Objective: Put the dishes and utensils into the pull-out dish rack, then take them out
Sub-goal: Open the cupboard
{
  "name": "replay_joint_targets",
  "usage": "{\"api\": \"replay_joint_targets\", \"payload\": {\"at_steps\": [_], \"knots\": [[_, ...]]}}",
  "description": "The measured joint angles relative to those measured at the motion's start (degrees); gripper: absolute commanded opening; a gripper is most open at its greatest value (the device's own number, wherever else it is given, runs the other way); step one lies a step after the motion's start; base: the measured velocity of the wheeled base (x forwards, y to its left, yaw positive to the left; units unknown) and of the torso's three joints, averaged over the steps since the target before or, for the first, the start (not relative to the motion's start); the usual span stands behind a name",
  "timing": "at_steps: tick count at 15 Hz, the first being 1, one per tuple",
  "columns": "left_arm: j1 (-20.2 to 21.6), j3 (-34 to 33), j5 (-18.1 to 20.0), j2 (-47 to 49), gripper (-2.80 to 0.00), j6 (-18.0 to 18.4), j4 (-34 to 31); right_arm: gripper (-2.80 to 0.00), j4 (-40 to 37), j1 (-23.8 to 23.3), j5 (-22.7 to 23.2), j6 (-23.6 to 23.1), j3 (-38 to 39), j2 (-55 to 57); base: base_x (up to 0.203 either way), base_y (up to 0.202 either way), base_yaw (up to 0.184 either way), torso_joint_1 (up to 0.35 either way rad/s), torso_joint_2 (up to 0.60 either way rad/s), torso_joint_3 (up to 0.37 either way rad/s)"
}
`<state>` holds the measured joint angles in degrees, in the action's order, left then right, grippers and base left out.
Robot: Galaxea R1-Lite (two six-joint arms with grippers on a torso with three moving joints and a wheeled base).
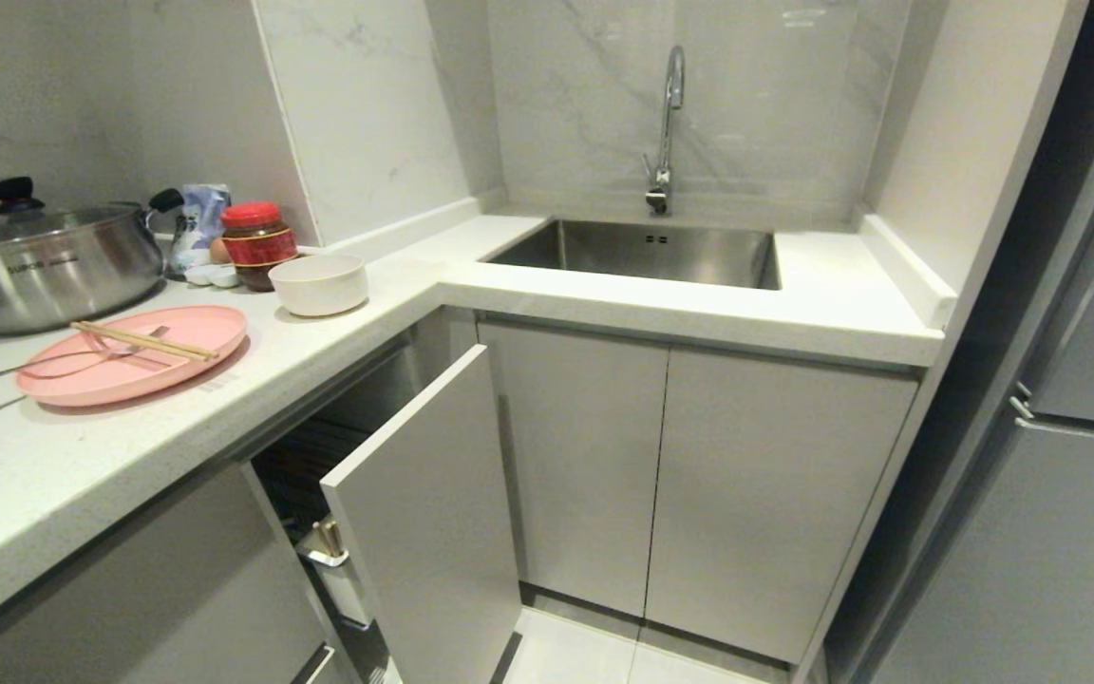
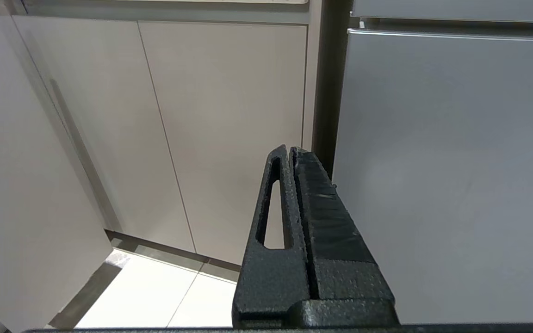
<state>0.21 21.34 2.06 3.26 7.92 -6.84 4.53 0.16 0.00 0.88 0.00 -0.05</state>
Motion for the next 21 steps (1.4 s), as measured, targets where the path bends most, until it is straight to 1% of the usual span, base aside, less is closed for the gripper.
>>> {"api": "replay_joint_targets", "payload": {"at_steps": [3, 7, 9, 10, 12, 13, 16, 18, 20, 21], "knots": [[0.40, 16.26, -0.11, 8.68, -2.80, 0.42, -3.67, -2.80, 0.00, 0.00, 0.00, 0.00, 0.00, 0.00, 0.000, 0.000, 0.000, 0.000, 0.00, 0.000], [0.61, 37.48, 0.00, 27.46, -2.80, 1.25, -4.40, -2.80, -0.01, 0.00, 0.00, 0.00, 0.00, 0.00, 0.000, 0.000, 0.000, 0.000, 0.00, 0.000], [0.48, 46.20, 0.07, 37.56, -2.80, 1.27, -4.42, -2.80, 0.00, 0.00, 0.00, 0.02, 0.00, 0.00, 0.000, 0.000, 0.000, 0.000, 0.00, 0.000], [0.08, 49.10, 0.11, 42.17, -2.80, 0.31, -4.15, -2.80, 0.00, 0.00, 0.00, 0.01, 0.00, 0.00, 0.000, 0.000, 0.000, 0.000, 0.00, 0.000], [-1.41, 52.94, 0.28, 50.17, -2.80, -3.36, -3.19, -2.80, -0.02, 0.00, 0.00, 0.00, 0.00, 0.00, 0.000, 0.000, 0.000, 0.000, 0.00, 0.000], [-3.26, 54.24, 0.04, 53.56, -2.80, -4.65, -3.33, -2.80, -0.02, 0.00, 0.00, 0.00, 0.00, 0.00, 0.000, 0.000, 0.000, 0.000, 0.00, 0.000], [-9.89, 55.78, -2.29, 62.03, -2.80, -5.62, -6.97, -2.80, 0.00, 0.00, 0.00, 0.00, 0.00, 0.00, 0.000, 0.000, 0.000, 0.000, 0.00, 0.000], [-14.37, 55.86, -5.85, 66.93, -2.80, -5.72, -8.15, -2.80, 0.00, 0.00, 0.00, 0.00, 0.00, 0.00, 0.000, 0.000, 0.000, 0.000, 0.00, 0.000], [-18.15, 55.31, -11.82, 71.72, -2.80, -5.72, -9.21, -2.80, 0.00, 0.00, 0.00, 0.00, 0.00, 0.00, 0.000, 0.000, 0.000, 0.000, 0.00, 0.000], [-19.42, 55.09, -14.16, 73.90, -2.80, -5.69, -10.11, -2.80, -0.01, 0.00, 0.00, 0.00, 0.00, 0.00, 0.000, 0.000, 0.000, 0.000, 0.00, 0.000]]}}
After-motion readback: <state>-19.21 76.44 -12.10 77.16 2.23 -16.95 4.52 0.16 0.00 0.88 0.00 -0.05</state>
